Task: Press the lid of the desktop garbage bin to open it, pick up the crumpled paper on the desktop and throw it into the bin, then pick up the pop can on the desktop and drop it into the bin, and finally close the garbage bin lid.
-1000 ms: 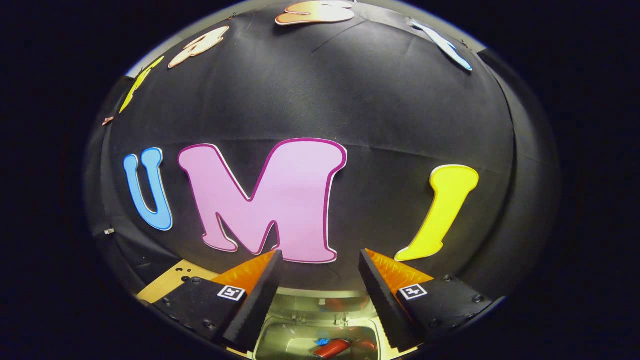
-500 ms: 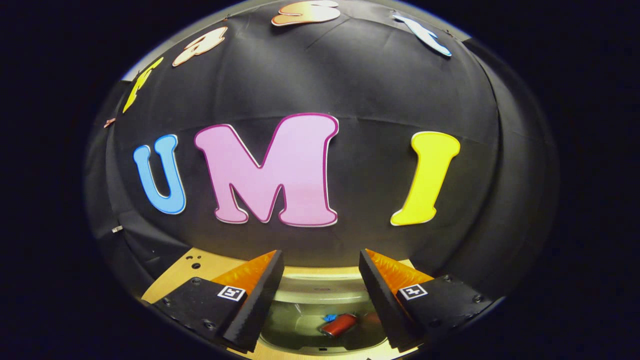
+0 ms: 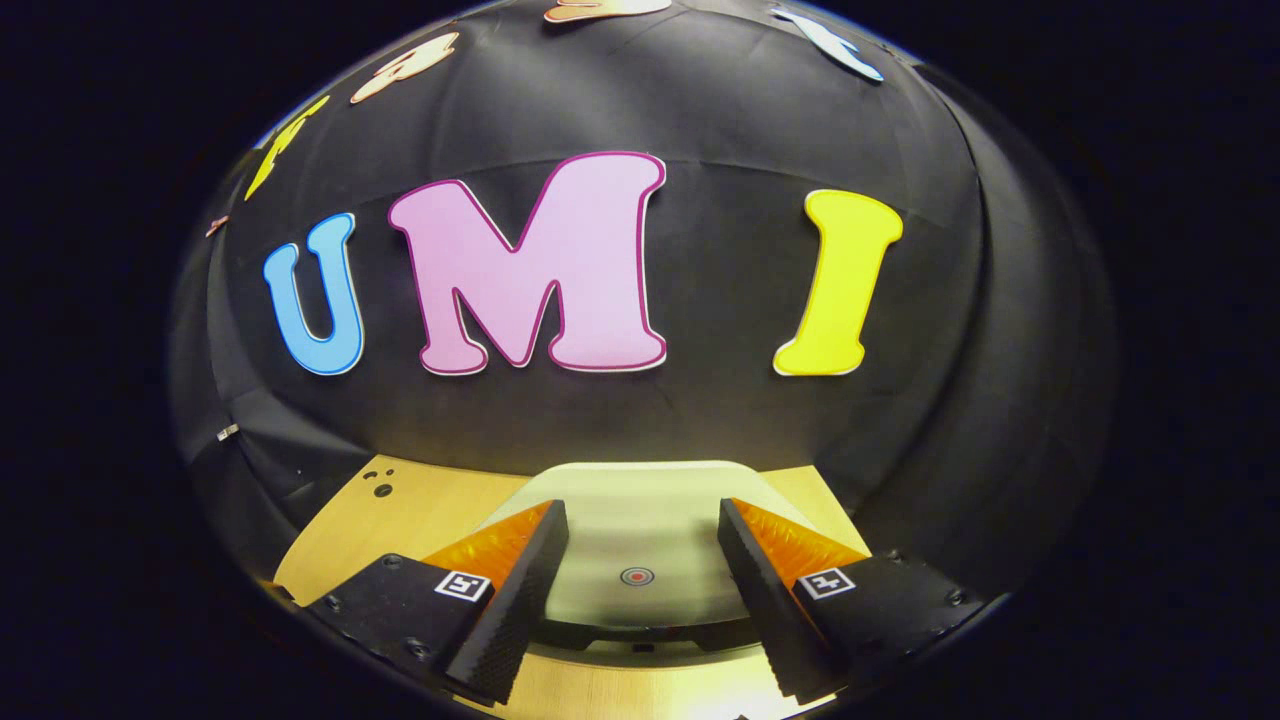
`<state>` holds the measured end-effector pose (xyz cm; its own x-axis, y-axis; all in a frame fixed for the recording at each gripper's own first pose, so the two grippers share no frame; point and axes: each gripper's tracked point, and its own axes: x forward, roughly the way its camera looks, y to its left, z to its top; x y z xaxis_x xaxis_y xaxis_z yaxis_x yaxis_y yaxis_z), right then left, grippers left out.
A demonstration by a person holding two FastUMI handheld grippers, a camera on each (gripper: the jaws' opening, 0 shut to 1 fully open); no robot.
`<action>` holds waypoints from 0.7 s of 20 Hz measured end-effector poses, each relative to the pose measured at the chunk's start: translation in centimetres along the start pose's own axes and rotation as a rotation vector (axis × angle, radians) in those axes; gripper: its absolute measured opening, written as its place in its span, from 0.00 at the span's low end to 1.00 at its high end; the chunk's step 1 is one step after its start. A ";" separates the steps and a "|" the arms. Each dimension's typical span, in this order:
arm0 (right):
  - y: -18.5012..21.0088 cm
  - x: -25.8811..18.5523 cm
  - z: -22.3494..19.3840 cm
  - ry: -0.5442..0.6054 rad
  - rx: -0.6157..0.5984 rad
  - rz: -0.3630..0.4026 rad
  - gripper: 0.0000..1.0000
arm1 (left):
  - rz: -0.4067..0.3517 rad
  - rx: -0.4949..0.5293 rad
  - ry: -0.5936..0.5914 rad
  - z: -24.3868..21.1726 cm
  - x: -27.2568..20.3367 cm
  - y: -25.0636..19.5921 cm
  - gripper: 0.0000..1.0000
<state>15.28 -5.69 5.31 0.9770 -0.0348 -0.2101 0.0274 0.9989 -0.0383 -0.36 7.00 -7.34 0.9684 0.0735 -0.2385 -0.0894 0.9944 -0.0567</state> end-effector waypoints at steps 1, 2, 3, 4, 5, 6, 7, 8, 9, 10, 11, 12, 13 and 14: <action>-0.1 0.1 -0.8 0.012 0.002 -0.002 0.95 | -0.004 0.004 0.001 0.0 0.1 -0.2 0.96; -0.1 0.1 -1.5 0.025 0.001 -0.002 0.95 | -0.006 0.009 0.003 0.0 0.2 -0.3 0.96; -0.1 0.1 -2.2 0.036 0.000 -0.002 0.95 | -0.009 0.014 0.004 0.0 0.2 -0.3 0.96; -0.2 0.1 -2.6 0.045 -0.004 -0.002 0.96 | -0.013 0.019 0.006 -0.1 0.3 -0.4 0.96; -0.1 0.2 -3.1 0.046 -0.010 -0.005 0.96 | -0.013 0.025 0.008 -0.1 0.3 -0.4 0.96; -0.1 0.2 -3.2 0.043 -0.008 -0.007 0.97 | -0.012 0.030 0.012 -0.2 0.3 -0.4 0.96; -0.1 0.1 -3.5 0.044 -0.003 -0.008 0.97 | -0.008 0.035 0.014 -0.2 0.3 -0.3 0.96; 0.0 0.1 -4.0 0.049 -0.001 -0.009 0.97 | -0.007 0.038 0.013 -0.2 0.4 -0.2 0.96; 0.0 0.0 -4.0 0.040 -0.001 -0.010 0.97 | -0.008 0.039 0.012 -0.1 0.4 -0.2 0.96; 0.0 0.4 -4.1 0.041 -0.003 -0.011 0.98 | -0.010 0.043 0.014 -0.2 0.5 -0.2 0.96; 0.0 0.3 -4.0 0.037 -0.005 -0.012 0.97 | -0.011 0.047 0.015 -0.2 0.5 -0.2 0.96; 0.0 0.5 -4.0 0.036 -0.001 -0.017 0.98 | -0.012 0.052 0.016 -0.3 0.5 -0.2 0.96; 0.0 0.4 -4.1 0.030 0.006 -0.024 0.98 | -0.012 0.056 0.018 -0.3 0.6 -0.2 0.96; 0.0 0.4 -4.2 0.024 0.006 -0.031 0.98 | -0.013 0.057 0.019 -0.4 0.6 -0.3 0.96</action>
<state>14.80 -5.82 1.11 0.9705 -0.0660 -0.2321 0.0584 0.9975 -0.0394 0.18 6.73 -7.82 0.9647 0.0591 -0.2567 -0.0626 0.9980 -0.0053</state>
